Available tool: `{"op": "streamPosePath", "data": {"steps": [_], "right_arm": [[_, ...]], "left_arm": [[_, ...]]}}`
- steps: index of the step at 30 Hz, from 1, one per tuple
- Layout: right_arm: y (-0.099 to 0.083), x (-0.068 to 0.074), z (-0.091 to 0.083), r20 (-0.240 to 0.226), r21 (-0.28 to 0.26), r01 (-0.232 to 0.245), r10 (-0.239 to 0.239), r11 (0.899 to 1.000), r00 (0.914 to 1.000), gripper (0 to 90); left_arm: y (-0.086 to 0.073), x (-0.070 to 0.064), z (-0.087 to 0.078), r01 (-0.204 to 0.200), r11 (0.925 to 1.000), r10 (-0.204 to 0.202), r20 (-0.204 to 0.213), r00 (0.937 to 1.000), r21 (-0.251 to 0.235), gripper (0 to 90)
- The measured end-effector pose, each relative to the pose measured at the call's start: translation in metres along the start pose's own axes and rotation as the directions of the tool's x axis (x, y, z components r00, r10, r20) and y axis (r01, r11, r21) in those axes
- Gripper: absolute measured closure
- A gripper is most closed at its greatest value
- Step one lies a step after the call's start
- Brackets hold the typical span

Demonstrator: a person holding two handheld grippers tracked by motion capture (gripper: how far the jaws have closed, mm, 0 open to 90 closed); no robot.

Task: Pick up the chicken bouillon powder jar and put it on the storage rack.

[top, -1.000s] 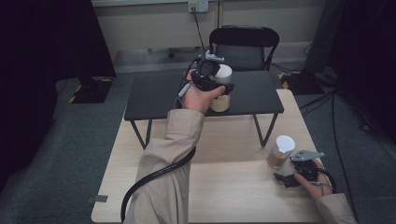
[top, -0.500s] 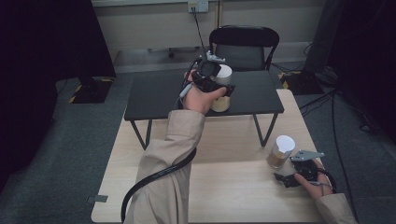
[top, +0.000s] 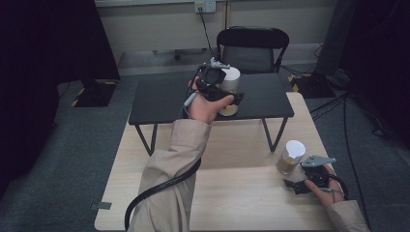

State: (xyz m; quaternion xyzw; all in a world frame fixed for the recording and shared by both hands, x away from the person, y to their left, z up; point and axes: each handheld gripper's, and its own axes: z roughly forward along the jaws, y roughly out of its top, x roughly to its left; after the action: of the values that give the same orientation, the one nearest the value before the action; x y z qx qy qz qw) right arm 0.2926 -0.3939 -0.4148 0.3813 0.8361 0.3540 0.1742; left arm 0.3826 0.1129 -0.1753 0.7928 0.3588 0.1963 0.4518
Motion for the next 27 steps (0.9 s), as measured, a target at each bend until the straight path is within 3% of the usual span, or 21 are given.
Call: {"op": "streamPosePath", "data": {"steps": [18, 27], "right_arm": [[0.000, 0.000, 0.000, 0.000, 0.000, 0.000, 0.000, 1.000, 1.0000, 0.0], [0.000, 0.000, 0.000, 0.000, 0.000, 0.000, 0.000, 1.000, 1.0000, 0.0]], "left_arm": [[-0.039, 0.007, -0.002, 0.040, 0.9990, -0.039, 0.050, 0.9980, -0.017, 4.5], [-0.057, 0.006, -0.003, 0.036, 0.9991, -0.035, 0.065, 0.9973, -0.023, 4.5]]}}
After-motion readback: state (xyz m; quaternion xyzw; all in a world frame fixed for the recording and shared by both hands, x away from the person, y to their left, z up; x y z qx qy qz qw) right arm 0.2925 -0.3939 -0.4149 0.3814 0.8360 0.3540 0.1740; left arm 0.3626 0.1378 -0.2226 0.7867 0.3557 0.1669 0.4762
